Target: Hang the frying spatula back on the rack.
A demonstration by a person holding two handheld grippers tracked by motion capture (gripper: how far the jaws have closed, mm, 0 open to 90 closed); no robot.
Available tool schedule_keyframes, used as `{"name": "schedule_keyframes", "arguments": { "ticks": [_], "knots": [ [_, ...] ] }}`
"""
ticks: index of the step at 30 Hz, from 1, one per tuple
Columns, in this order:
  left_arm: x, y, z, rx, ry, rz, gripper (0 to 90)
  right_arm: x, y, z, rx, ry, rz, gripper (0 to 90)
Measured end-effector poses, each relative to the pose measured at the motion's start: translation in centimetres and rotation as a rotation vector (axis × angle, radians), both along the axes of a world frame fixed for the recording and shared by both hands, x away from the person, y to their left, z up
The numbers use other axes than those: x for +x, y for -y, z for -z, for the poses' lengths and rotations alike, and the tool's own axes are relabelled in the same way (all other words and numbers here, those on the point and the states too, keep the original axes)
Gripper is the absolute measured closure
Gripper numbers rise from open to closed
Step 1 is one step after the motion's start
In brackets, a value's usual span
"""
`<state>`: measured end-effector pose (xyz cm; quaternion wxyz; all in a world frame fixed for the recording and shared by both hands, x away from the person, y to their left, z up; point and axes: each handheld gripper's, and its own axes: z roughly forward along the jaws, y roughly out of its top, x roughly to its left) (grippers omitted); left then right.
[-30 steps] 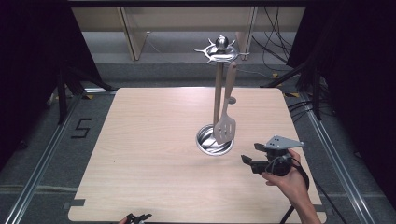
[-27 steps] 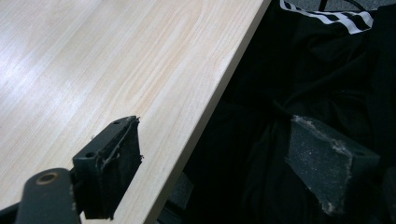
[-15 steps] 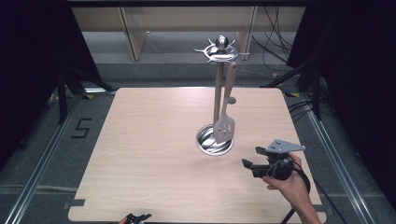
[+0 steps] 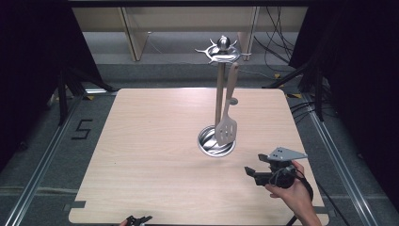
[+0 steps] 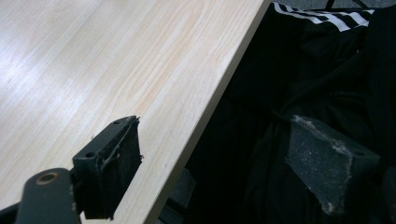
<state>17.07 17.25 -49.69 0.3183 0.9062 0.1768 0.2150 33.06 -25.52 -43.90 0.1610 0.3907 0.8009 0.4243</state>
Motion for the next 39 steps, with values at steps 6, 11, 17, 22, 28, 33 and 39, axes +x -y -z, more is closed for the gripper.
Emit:
{"name": "schedule_keyframes", "arguments": {
  "ticks": [6,11,17,22,28,33,39],
  "knots": [
    [0.0,-0.1,-0.1,0.001,0.003,0.001,16.8,-0.5,0.2,0.3,0.001,-0.015,-0.002,27.0],
    [0.0,-0.1,0.0,-0.009,-0.007,0.01,16.9,-0.6,0.5,0.7,-0.003,-0.005,-0.001,26.7],
    [0.0,-0.1,0.0,-0.003,-0.002,0.01,16.9,-1.0,0.6,1.1,-0.01,-0.007,-0.004,26.7],
    [-0.1,-0.1,-0.1,-0.01,0.002,0.004,16.9,-1.7,0.7,1.6,0.008,-0.035,-0.001,27.2],
    [-0.1,-0.1,-0.1,0.003,0.009,0.004,16.9,-2.2,1.0,2.1,0.001,-0.02,-0.003,27.2],
    [-0.1,-0.1,-0.1,0.004,0.009,0.004,16.9,-2.7,1.3,2.7,0.007,-0.04,0.0,27.2],
    [-0.2,-0.1,-0.1,-0.016,0.003,0.002,16.9,-3.4,1.9,3.3,-0.004,-0.053,0.007,27.1]
  ]
}}
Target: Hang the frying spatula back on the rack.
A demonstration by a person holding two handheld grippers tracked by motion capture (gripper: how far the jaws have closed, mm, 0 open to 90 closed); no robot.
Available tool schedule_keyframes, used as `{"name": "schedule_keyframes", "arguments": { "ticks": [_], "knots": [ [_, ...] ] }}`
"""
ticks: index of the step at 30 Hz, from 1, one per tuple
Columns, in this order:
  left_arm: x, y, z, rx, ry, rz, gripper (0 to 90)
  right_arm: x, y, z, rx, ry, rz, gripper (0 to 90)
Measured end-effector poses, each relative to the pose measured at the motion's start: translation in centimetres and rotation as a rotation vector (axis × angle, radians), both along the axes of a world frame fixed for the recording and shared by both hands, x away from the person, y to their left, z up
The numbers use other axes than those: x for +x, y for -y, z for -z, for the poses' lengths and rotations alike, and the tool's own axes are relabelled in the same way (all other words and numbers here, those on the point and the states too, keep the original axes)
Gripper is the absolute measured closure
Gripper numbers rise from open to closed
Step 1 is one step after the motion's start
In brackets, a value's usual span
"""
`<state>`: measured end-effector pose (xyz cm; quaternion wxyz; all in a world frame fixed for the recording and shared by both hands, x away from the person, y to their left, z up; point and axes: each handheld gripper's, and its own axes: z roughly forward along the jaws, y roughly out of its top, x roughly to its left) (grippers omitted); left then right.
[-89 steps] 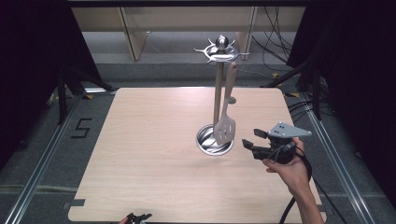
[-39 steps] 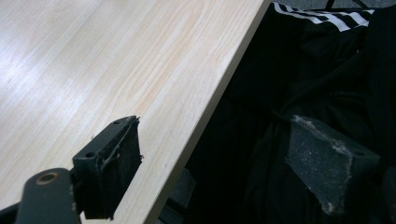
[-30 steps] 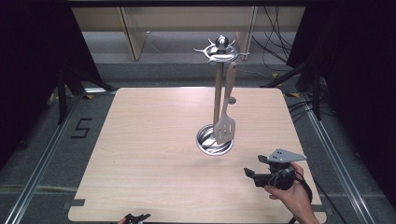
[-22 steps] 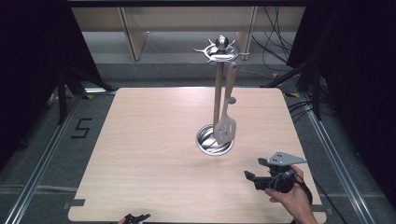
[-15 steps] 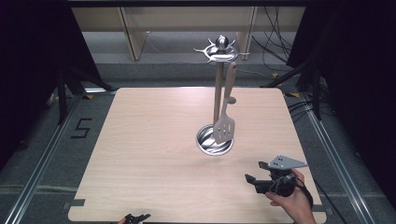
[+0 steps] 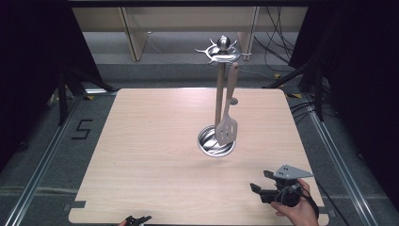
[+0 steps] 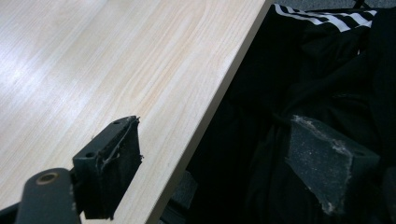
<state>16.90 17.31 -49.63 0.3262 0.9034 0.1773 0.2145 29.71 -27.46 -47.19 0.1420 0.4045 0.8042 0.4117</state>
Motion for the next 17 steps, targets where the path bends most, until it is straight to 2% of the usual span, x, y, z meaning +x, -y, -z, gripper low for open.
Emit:
{"name": "schedule_keyframes", "arguments": {
  "ticks": [1,3,4,5,6,7,8,9,11,13,14,15,17],
  "knots": [
    [0.1,-0.1,-0.1,0.021,0.008,0.001,16.9,-0.3,0.0,0.2,0.014,-0.008,0.007,26.6],
    [0.1,-0.1,0.0,0.021,0.007,0.002,16.8,-0.4,0.2,0.2,0.002,-0.008,0.004,26.6],
    [0.1,-0.1,0.0,0.021,0.008,0.001,16.9,-0.4,0.3,0.4,0.0,0.005,-0.002,26.4],
    [0.1,-0.1,0.0,0.021,0.007,0.001,16.8,-0.7,0.2,0.4,0.003,-0.023,0.014,26.2],
    [0.1,0.0,0.0,0.021,0.008,0.001,16.9,-0.7,0.2,0.5,0.002,-0.005,0.003,26.2],
    [0.1,0.0,0.0,0.021,0.007,0.001,16.9,-0.9,0.2,0.5,0.002,-0.019,0.007,26.2],
    [0.1,0.0,0.0,0.021,0.006,0.001,16.9,-0.9,0.3,0.6,-0.003,-0.001,0.0,26.1],
    [0.0,0.0,0.0,0.018,0.004,0.001,16.9,-1.2,0.2,0.6,0.002,-0.017,0.016,26.1],
    [0.1,0.0,0.0,0.021,0.005,0.002,16.9,-1.1,0.4,0.8,-0.007,-0.002,-0.006,26.1],
    [0.0,0.0,0.0,0.021,0.004,0.002,16.8,-1.4,0.3,0.8,0.007,-0.025,0.012,26.1],
    [0.0,0.0,0.0,0.021,0.005,0.002,16.8,-1.2,0.5,0.8,-0.02,0.006,-0.002,26.1],
    [0.0,0.0,0.0,0.02,0.005,0.002,16.9,-1.2,0.5,0.9,-0.005,-0.004,-0.007,26.1],
    [0.0,0.0,0.0,0.021,0.005,0.001,16.9,-1.2,0.6,0.8,-0.01,-0.008,-0.004,26.1]
  ]
}}
